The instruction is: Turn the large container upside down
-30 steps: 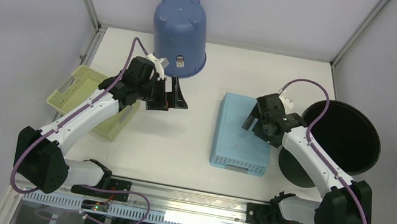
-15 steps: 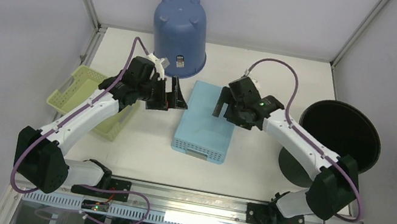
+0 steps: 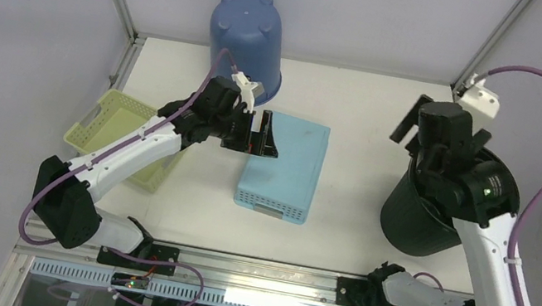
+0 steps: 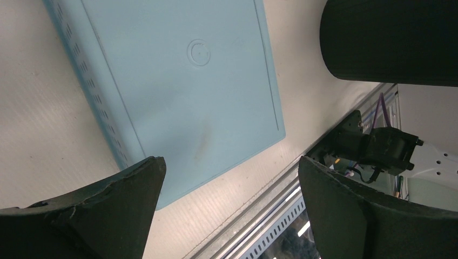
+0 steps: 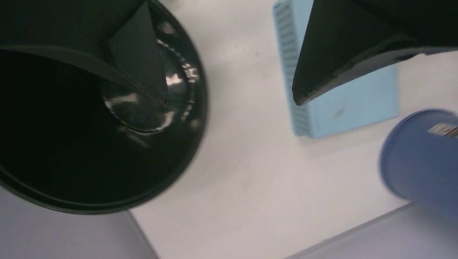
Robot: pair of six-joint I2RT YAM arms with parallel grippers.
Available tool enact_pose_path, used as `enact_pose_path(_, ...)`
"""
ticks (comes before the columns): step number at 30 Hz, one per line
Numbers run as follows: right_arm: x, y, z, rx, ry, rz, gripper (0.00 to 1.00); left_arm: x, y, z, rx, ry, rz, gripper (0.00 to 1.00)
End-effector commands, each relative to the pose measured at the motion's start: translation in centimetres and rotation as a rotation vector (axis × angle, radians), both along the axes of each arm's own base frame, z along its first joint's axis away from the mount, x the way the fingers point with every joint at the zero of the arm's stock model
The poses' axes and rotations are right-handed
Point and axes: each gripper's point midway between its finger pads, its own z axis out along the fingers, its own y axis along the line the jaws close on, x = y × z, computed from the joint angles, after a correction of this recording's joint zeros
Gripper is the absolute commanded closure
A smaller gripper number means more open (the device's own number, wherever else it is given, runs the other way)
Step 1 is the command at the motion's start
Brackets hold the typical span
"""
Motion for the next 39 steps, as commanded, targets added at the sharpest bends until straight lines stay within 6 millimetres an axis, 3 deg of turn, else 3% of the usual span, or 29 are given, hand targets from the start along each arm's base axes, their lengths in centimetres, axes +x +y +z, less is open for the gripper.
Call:
enact_pose_path(1,-1.3,-5.4,-3.0,-0.164,0.146,-0.155,0.13,1.3,-0.7,2.2,-0.029,-0.086,-0.012,0.01)
enact_pose_path(9,-0.5,-5.2,-8.1,-0.061,0.297,-0.089,0.30,1.0,-1.0,1.4,-0.026,-0.057,-0.031,0.01)
enact_pose_path(20,2.8,-2.8,-9.5,0.035,0.315,0.022,0.61,0.9,-0.8,1.3,-0.022,-0.063,-0.029,0.01)
enact_pose_path(22,3.6,-2.1,-9.2,0.057,0.301,0.053,0.73,0.9,-0.8,1.4,-0.021,-0.067,-0.027,0.01)
enact_pose_path(25,5.3,-1.3,-8.4,0.076,0.277,0.069,1.00,1.0,-0.6,1.0,-0.012,-0.065,-0.023,0.01)
enact_pose_path(29,9.0,0.1,-6.0,0.116,0.206,0.100,1.00,1.1,-0.6,1.1,-0.009,-0.069,-0.016,0.01)
enact_pose_path(34,15.9,2.9,-0.9,0.231,0.020,0.135,1.00,1.2,-0.2,1.4,-0.004,-0.088,-0.001,0.01)
enact_pose_path(39,21.7,6.0,1.7,0.426,-0.154,0.148,1.00,1.0,0.2,1.9,-0.005,-0.093,0.019,0.01)
